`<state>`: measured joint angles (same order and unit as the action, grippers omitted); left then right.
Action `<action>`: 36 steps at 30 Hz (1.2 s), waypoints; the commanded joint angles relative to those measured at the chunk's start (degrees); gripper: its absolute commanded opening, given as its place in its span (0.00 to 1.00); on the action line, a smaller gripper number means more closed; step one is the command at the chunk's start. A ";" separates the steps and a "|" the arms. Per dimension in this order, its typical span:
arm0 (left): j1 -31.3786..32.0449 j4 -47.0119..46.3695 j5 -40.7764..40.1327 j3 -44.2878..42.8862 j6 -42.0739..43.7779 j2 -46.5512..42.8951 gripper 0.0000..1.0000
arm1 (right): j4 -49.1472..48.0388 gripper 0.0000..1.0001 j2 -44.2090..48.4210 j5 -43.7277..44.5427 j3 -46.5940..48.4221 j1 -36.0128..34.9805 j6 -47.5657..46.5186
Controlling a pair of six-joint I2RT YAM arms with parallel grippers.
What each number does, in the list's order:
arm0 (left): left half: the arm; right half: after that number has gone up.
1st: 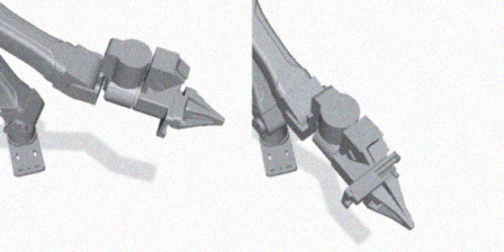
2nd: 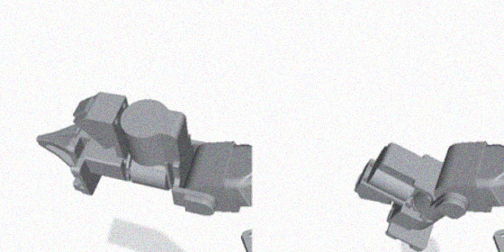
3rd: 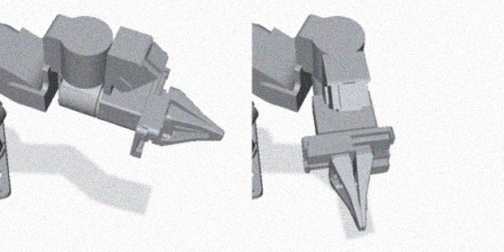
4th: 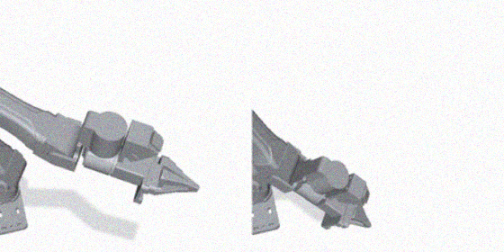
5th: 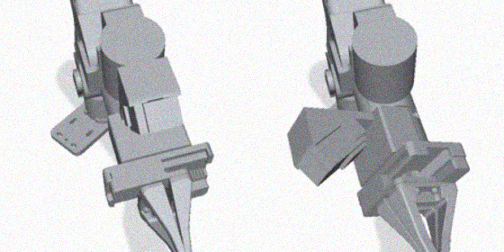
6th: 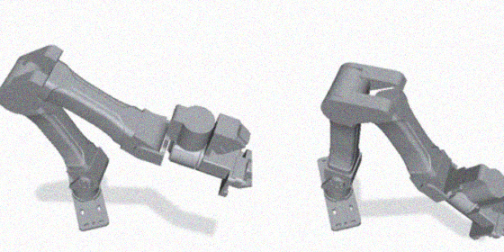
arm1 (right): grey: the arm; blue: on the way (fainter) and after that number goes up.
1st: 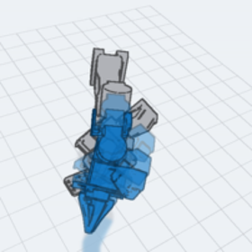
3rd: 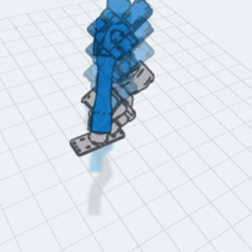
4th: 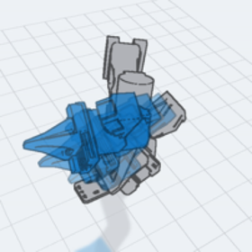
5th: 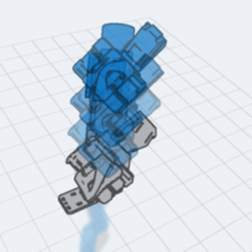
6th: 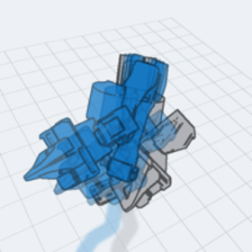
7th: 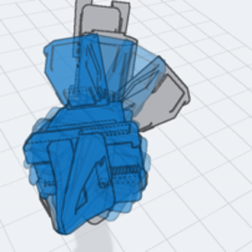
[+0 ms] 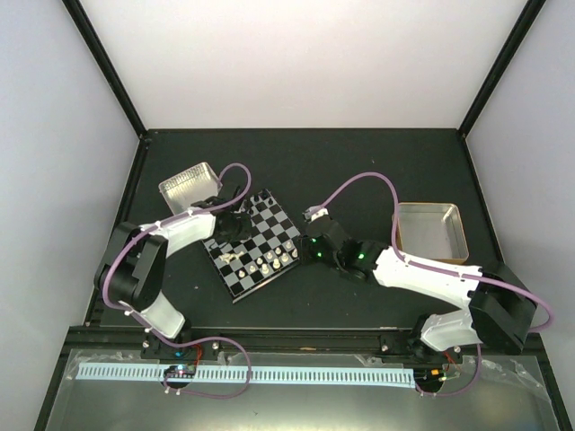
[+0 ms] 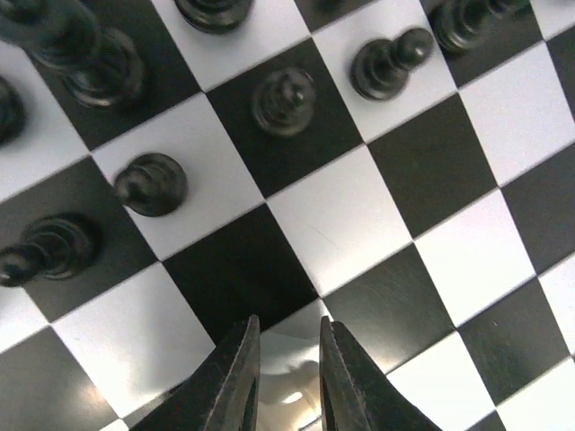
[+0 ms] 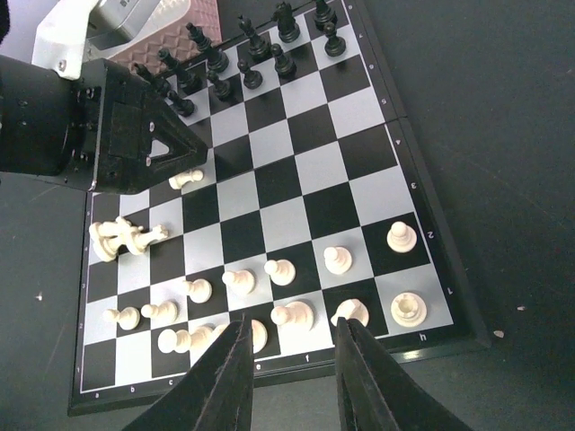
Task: Set up the chess pieces on the board
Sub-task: Pick up the chess piece from the chessboard.
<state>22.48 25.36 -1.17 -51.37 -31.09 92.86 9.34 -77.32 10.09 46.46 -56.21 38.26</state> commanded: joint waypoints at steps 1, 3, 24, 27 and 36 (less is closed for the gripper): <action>-0.33 0.59 5.84 1.25 3.09 -1.04 0.23 | -0.55 0.28 -1.01 -0.37 0.97 0.26 -0.47; -0.36 0.66 7.35 1.69 3.40 -1.54 0.25 | -0.61 0.28 -1.28 -0.77 1.04 0.22 -0.38; 2.15 8.45 6.58 1.45 6.30 -3.30 0.35 | -0.84 0.28 -1.61 -1.65 0.88 0.22 -0.12; 2.61 9.17 6.43 0.97 7.00 -2.95 0.34 | -0.90 0.28 -1.72 -1.66 0.83 0.22 -0.22; 4.55 11.48 4.88 -0.85 8.60 -2.33 0.34 | -1.01 0.28 -1.62 -1.66 0.65 0.22 -0.11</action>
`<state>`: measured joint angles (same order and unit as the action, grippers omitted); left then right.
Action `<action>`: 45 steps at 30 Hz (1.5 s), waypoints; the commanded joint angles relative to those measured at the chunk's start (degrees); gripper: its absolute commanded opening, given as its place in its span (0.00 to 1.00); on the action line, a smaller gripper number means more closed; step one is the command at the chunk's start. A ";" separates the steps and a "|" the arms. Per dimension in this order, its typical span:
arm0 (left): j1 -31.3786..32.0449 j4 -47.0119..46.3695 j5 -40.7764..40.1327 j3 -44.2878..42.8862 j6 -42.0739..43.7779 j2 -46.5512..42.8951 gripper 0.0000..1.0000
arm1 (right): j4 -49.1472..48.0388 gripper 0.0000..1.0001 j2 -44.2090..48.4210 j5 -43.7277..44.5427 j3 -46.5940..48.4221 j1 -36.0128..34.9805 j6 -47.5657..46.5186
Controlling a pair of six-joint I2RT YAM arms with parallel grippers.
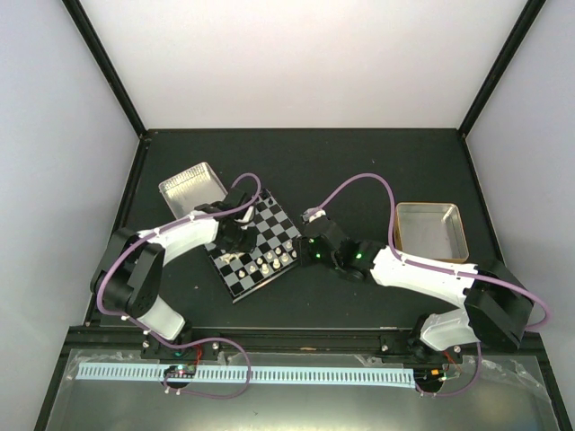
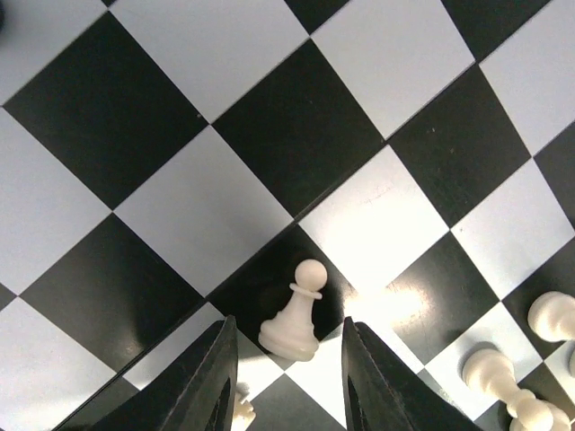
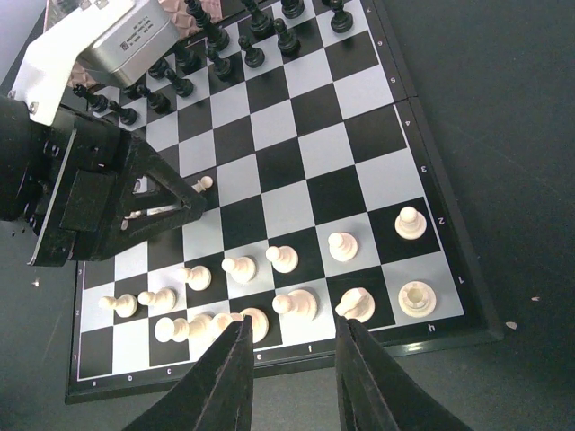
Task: Set up the chess pieces on the board
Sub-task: Pick up the chess piece from the chessboard.
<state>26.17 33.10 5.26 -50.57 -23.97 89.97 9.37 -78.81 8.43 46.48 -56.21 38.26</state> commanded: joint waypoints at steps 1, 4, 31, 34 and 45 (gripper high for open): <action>0.94 3.70 -1.73 -1.64 1.55 0.62 0.31 | -1.09 0.28 -0.12 0.01 0.63 0.22 -0.12; 1.07 3.55 -2.49 -1.81 1.60 1.05 0.25 | -1.12 0.28 -0.06 -0.03 0.54 0.23 -0.01; 1.56 4.37 -4.66 -4.26 5.09 4.27 0.26 | -1.21 0.28 0.50 0.46 0.59 0.23 -0.20; 1.94 4.49 -4.40 -3.66 4.78 3.60 0.25 | -1.35 0.28 0.38 0.45 0.64 0.22 -0.20; 2.12 3.15 -3.59 -2.33 3.89 2.28 0.31 | -1.40 0.28 0.65 0.28 0.51 0.22 -0.13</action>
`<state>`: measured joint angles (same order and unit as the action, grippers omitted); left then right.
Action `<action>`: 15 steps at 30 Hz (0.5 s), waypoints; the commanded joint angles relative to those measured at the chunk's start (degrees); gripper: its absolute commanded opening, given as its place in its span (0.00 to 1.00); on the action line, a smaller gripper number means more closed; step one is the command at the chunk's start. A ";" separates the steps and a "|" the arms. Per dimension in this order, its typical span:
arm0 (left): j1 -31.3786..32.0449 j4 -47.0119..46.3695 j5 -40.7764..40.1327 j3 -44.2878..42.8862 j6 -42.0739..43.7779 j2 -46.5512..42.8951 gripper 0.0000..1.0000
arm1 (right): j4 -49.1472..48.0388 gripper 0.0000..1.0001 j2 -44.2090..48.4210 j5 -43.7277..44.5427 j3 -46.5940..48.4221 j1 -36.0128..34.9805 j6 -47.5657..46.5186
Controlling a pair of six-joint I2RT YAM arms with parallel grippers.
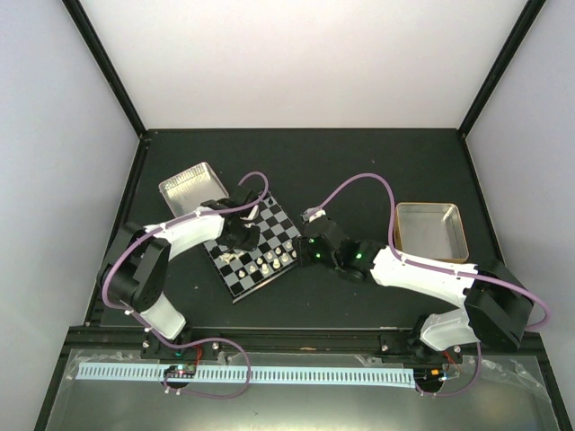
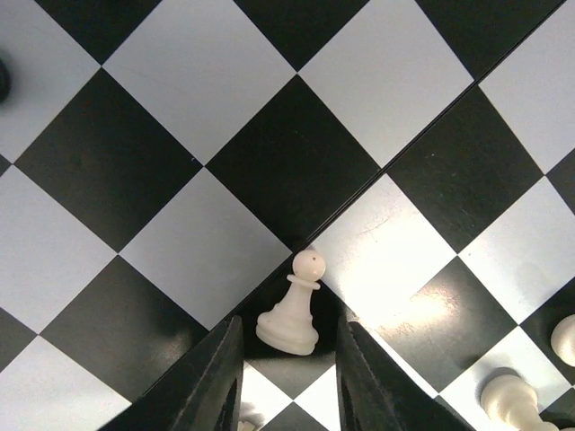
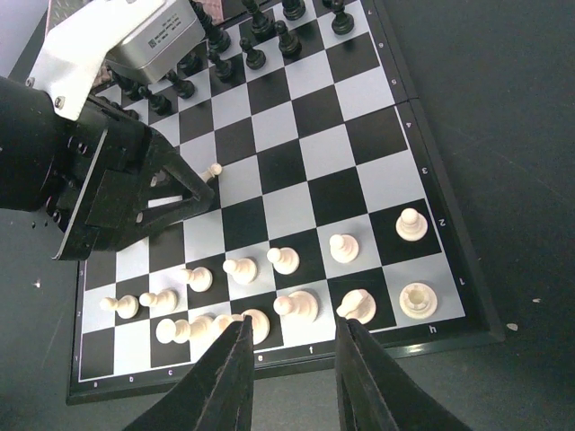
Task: Set up the chess pieces on the board
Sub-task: Pick up the chess piece from the chessboard.
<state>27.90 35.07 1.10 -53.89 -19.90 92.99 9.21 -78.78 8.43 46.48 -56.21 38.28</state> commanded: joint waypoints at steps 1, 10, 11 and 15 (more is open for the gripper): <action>0.48 0.99 0.55 1.12 0.03 -0.85 0.33 | -1.22 0.28 0.69 0.30 0.44 0.22 -0.06; 0.49 0.28 0.32 -1.08 1.66 1.10 0.27 | -1.36 0.28 0.74 0.19 0.19 0.23 0.04; 0.49 0.36 0.38 -1.43 1.81 1.48 0.27 | -1.34 0.28 0.80 0.19 0.19 0.22 -0.01; 0.49 0.45 0.52 -1.91 2.29 2.52 0.27 | -1.39 0.28 1.04 0.43 0.02 0.22 0.04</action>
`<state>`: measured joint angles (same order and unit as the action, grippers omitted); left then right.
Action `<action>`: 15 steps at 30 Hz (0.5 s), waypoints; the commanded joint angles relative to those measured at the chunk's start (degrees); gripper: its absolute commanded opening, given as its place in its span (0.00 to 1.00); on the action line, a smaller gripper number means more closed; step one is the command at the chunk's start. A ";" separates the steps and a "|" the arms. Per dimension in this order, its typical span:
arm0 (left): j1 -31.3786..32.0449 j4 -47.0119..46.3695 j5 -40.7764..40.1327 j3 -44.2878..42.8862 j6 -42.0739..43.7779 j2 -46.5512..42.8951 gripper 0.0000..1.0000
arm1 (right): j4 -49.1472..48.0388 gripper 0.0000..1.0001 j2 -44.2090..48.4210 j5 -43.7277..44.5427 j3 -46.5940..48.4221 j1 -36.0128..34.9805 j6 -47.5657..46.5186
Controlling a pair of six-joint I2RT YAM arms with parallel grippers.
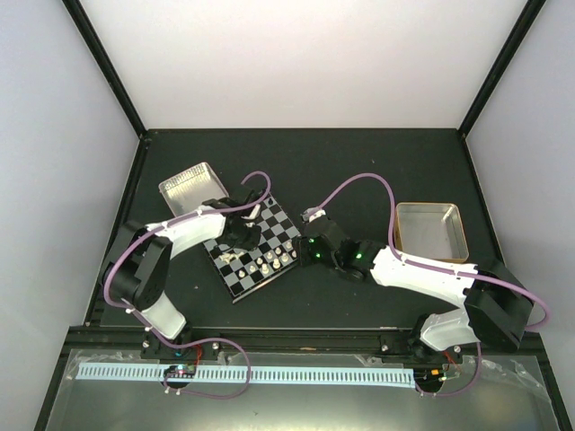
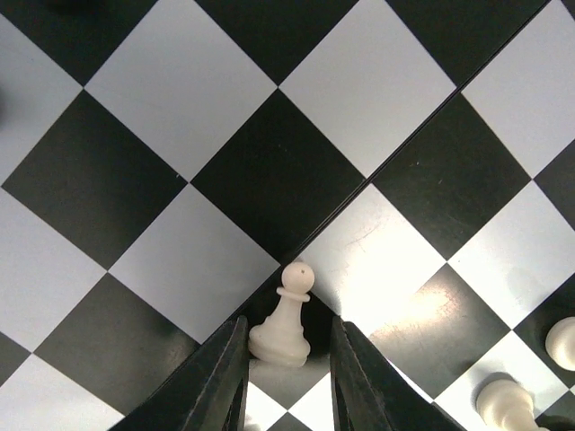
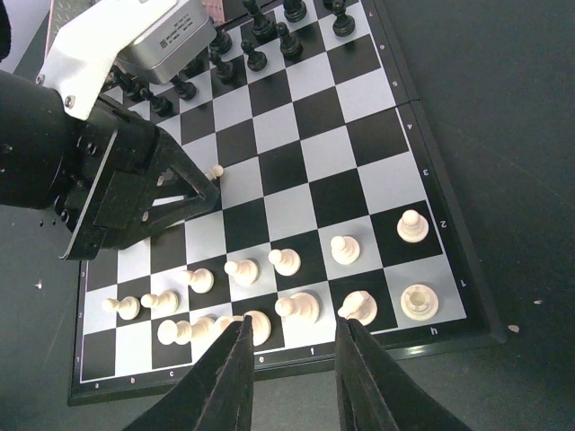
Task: Set up the chess pieces on the board
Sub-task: Pick up the chess piece from the chessboard.
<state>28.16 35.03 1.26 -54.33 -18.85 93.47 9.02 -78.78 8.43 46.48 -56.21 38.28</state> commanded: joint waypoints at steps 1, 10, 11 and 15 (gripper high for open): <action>0.23 0.47 0.47 -1.42 1.32 2.11 0.27 | -1.13 0.28 1.08 0.45 0.02 0.22 0.04; 0.31 0.57 0.32 -1.27 1.61 2.39 0.21 | -1.03 0.28 1.61 0.70 -0.38 0.27 0.21; 0.37 0.53 0.23 -1.08 1.50 2.11 0.19 | -1.06 0.28 1.68 0.71 -0.38 0.22 0.26; 0.56 0.20 0.15 0.07 1.19 0.26 0.14 | -1.03 0.28 1.92 0.26 -0.19 0.22 0.19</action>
<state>28.23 34.74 1.28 -55.11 -17.85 94.26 9.02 -78.46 8.45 46.46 -56.21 38.30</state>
